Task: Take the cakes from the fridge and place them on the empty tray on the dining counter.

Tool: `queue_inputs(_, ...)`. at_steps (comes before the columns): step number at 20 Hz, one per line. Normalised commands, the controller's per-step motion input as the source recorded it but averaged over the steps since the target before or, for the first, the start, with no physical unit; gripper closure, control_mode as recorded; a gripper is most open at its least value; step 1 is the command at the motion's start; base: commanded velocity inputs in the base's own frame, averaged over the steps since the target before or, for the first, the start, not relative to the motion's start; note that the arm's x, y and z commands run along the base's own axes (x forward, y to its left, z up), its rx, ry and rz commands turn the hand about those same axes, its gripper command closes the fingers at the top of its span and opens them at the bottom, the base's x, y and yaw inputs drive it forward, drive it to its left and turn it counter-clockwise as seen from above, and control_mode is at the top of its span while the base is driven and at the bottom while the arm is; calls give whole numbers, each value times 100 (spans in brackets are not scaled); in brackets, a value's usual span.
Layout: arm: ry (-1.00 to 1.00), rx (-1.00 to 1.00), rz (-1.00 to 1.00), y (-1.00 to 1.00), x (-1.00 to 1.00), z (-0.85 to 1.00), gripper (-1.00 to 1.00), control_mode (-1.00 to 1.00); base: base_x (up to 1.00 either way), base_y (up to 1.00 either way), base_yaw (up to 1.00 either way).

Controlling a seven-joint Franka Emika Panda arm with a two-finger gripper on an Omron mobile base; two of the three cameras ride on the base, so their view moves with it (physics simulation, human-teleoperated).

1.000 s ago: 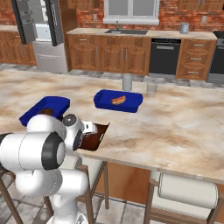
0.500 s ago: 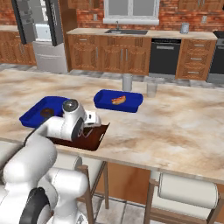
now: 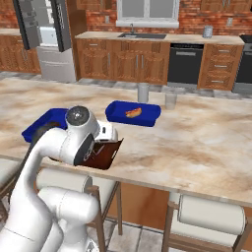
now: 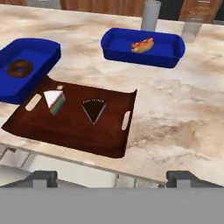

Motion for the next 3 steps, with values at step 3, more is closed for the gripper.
queue_inputs(3,-42,8,-2,-68,-100,56,-100,-100,0,0,0)
